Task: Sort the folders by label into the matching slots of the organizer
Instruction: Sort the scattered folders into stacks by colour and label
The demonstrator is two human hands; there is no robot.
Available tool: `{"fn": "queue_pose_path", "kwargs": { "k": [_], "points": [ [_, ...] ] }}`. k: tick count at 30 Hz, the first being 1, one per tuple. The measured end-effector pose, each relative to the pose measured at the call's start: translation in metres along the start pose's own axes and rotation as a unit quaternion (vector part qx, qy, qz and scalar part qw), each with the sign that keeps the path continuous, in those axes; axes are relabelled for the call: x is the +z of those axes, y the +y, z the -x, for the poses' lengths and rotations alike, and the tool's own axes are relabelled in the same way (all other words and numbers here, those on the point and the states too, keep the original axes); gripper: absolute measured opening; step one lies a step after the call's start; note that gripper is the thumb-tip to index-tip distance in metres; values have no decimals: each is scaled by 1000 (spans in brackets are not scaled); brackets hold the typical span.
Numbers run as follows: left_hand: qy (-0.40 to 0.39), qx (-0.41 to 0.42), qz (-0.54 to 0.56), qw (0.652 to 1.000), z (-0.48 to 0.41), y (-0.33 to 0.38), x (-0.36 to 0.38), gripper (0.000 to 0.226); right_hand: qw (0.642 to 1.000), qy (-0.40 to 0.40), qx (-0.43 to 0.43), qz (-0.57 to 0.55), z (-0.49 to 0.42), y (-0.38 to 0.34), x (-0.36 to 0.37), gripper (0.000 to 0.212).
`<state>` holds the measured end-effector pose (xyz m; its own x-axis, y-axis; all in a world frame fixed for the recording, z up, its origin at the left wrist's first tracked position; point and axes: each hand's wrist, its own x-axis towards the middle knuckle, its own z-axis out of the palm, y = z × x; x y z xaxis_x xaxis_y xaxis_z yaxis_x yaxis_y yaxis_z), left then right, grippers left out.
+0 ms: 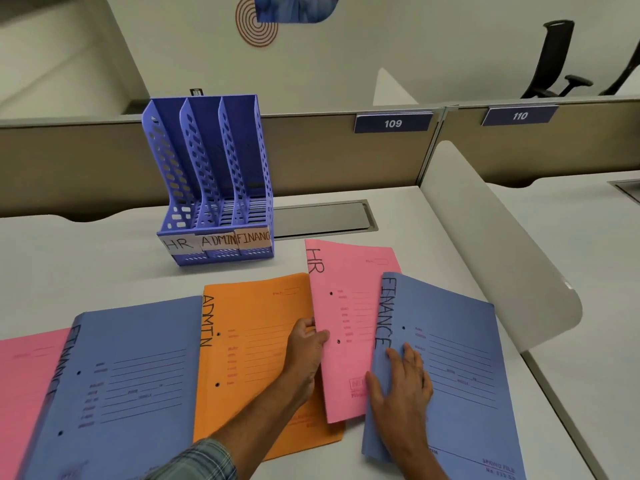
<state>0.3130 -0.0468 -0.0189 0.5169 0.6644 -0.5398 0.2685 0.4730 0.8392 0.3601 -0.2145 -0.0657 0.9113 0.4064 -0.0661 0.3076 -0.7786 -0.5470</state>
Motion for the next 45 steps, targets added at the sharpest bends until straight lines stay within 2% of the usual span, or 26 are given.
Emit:
{"fn": "queue_pose_path", "kwargs": {
  "k": [13,17,20,25,28,32,36,40,45],
  "points": [
    [26,32,69,997,2,11,-77,19,998,-20,31,46,-7,-5,6,62],
    [37,51,75,995,7,15,-108,18,999,-2,31,42,-7,-15,9,60],
    [42,63,80,994,14,21,-132,20,999,18,11,-33,-3,-37,12,53],
    [53,70,106,990,27,33,-177,18,985,8,3,-175,4,-89,20,51],
    [64,74,107,989,36,37,-209,17,969,-25,34,-242,9,-118,29,51],
    [65,70,134,986,45,36,-255,18,953,-114,83,-267,19,-150,49,54],
    [69,55,154,984,51,29,-303,22,930,-161,127,-305,33,-172,71,45],
    [71,56,161,983,59,22,-348,25,923,-195,110,-312,55,-200,91,36],
    [111,60,147,981,72,19,-405,24,918,-206,99,-324,93,-244,117,30]
  ]
}}
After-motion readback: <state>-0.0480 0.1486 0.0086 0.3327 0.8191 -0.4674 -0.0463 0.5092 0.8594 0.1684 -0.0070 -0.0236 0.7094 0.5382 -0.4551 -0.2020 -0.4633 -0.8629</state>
